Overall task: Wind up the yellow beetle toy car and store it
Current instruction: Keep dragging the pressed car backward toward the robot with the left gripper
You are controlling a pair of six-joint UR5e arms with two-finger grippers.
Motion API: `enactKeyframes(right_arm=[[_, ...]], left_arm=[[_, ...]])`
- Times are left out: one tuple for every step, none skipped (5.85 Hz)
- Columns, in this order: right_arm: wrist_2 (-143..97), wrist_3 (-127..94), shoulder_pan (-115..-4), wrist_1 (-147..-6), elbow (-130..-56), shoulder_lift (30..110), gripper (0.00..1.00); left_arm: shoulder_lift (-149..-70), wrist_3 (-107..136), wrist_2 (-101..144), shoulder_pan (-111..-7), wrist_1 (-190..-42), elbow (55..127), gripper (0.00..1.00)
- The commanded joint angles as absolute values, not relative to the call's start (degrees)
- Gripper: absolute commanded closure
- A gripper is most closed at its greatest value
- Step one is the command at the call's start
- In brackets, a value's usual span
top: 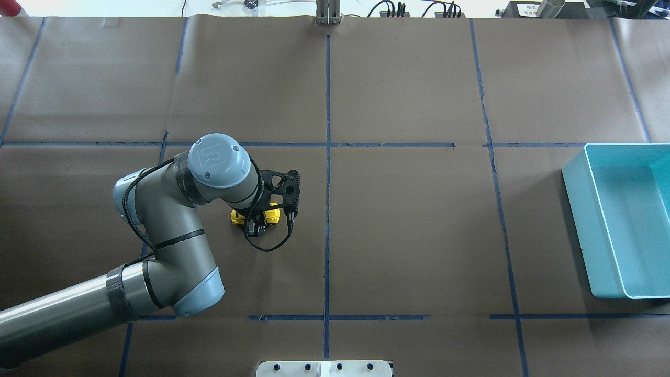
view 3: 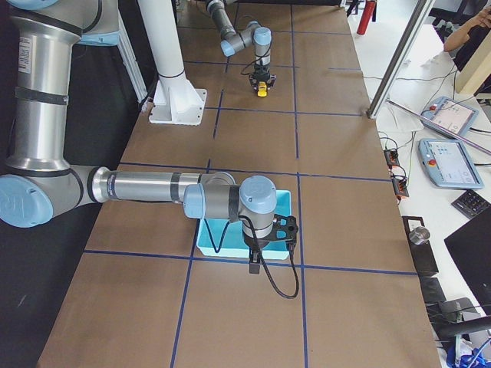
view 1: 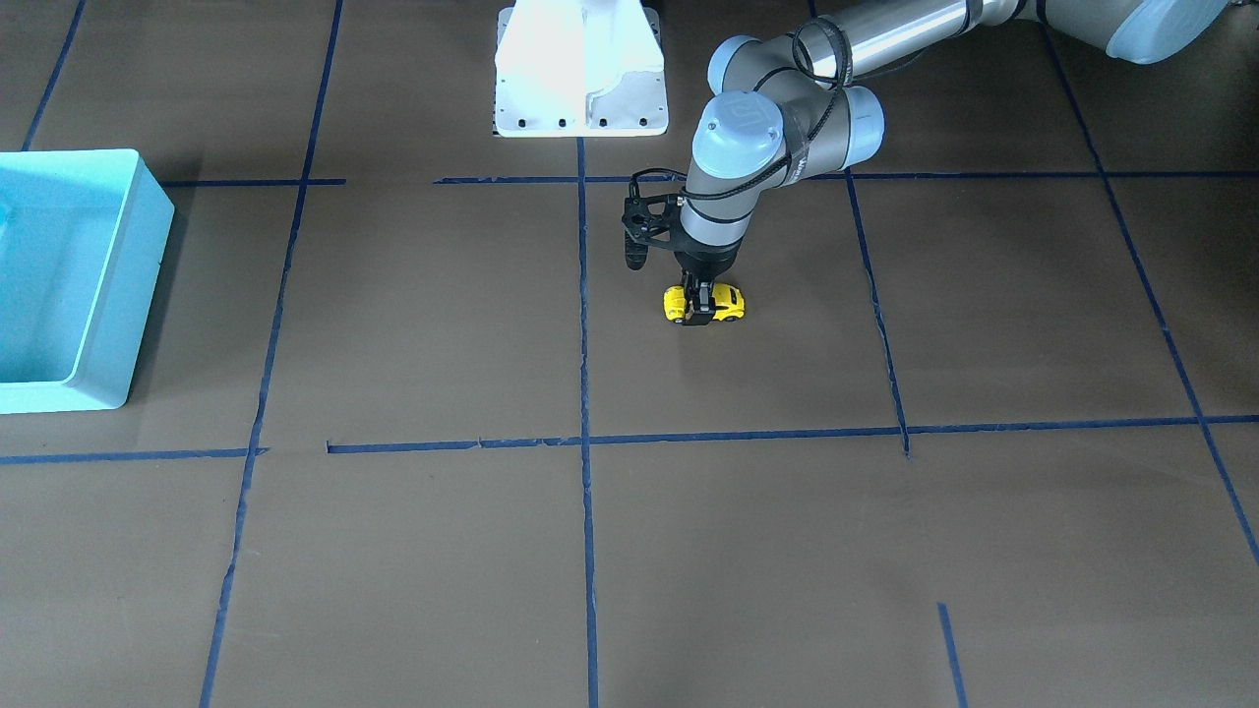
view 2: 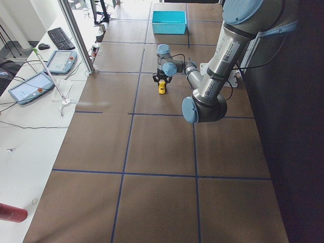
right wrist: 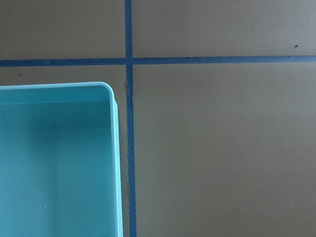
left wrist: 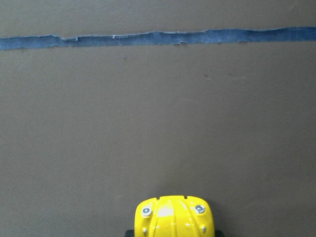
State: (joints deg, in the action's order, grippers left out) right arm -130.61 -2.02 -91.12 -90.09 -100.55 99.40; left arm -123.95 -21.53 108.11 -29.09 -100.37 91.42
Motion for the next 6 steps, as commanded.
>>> enactKeyframes(right_arm=[[-130.6,-2.0,-91.1,-90.1,-100.5,99.4,0.0],[-130.7,-2.0,-91.1,-90.1,-100.5,99.3,0.0],[-130.7,-2.0,-91.1,-90.1,-100.5,99.4,0.0],[-130.6,-2.0,-91.1,-90.1,-100.5,99.4,0.0],[-130.7,-2.0,-91.1,-90.1,-100.5,99.4,0.0],[-130.6,-2.0,-91.1,-90.1,-100.5,99.4,0.0]], left_arm=[[-123.8,-21.5,108.1,-29.1,-100.4,91.8,0.97],[-123.8,-21.5,108.1,-29.1,-100.4,91.8,0.97],[-123.8,-21.5,108.1,-29.0,-100.4,91.8,0.97],[-123.8,-21.5,108.1,-29.0,-100.4,91.8,0.97],[-123.8,-21.5,108.0,-28.9,-100.4,91.8,0.52],[-123.8,-21.4,107.9,-29.0,-100.4,91.8,0.01]])
